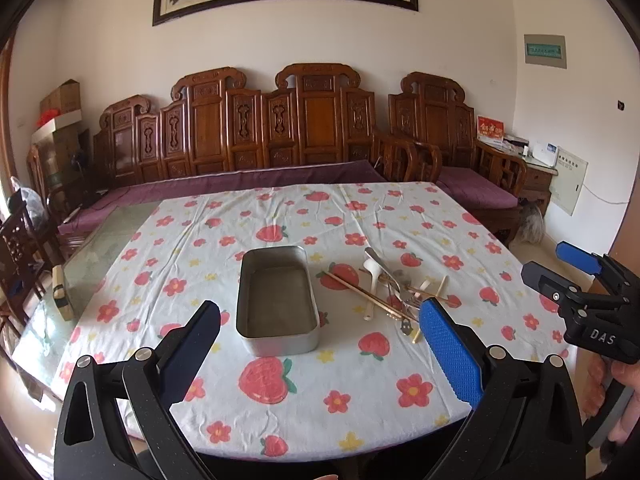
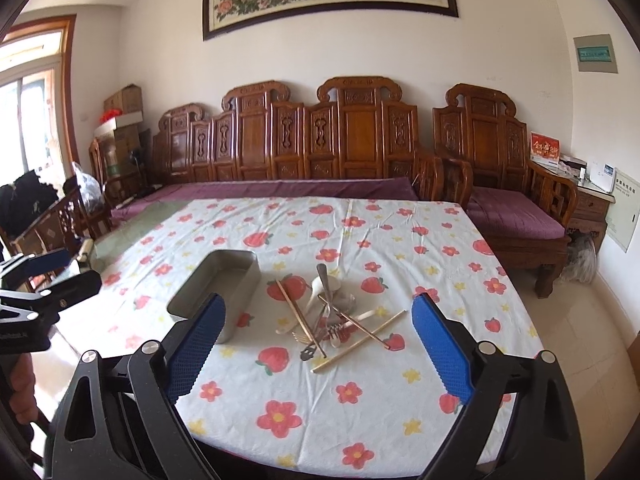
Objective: Organize utensils
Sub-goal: 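Move both tools forward toward the utensil pile beside the grey tray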
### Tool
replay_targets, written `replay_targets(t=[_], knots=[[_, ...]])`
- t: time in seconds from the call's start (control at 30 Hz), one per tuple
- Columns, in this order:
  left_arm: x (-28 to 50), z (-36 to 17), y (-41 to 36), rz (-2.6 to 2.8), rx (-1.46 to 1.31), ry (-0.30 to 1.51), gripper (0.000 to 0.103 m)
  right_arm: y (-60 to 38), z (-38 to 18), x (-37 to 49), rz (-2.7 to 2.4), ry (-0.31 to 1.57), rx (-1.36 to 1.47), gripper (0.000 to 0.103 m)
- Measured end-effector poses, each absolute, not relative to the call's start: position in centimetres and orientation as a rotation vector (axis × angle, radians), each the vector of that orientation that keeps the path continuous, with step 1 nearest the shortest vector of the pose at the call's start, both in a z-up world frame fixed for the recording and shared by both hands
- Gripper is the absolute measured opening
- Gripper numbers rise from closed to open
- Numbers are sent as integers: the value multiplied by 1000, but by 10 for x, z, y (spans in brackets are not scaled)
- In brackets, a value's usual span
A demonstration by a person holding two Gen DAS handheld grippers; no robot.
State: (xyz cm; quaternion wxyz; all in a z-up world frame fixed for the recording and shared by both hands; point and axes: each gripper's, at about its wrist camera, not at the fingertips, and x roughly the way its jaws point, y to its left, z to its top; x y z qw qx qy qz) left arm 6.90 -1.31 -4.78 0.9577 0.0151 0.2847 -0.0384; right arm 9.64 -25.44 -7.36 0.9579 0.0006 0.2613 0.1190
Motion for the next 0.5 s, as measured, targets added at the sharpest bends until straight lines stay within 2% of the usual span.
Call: replay_targets(t=[0.4, 0.5], knots=[[102, -75, -18, -122, 30, 618, 97, -270, -128, 163, 239, 674, -30, 65], [109, -83, -24, -134, 44, 631, 97, -273, -150, 184, 245, 732, -22, 63]])
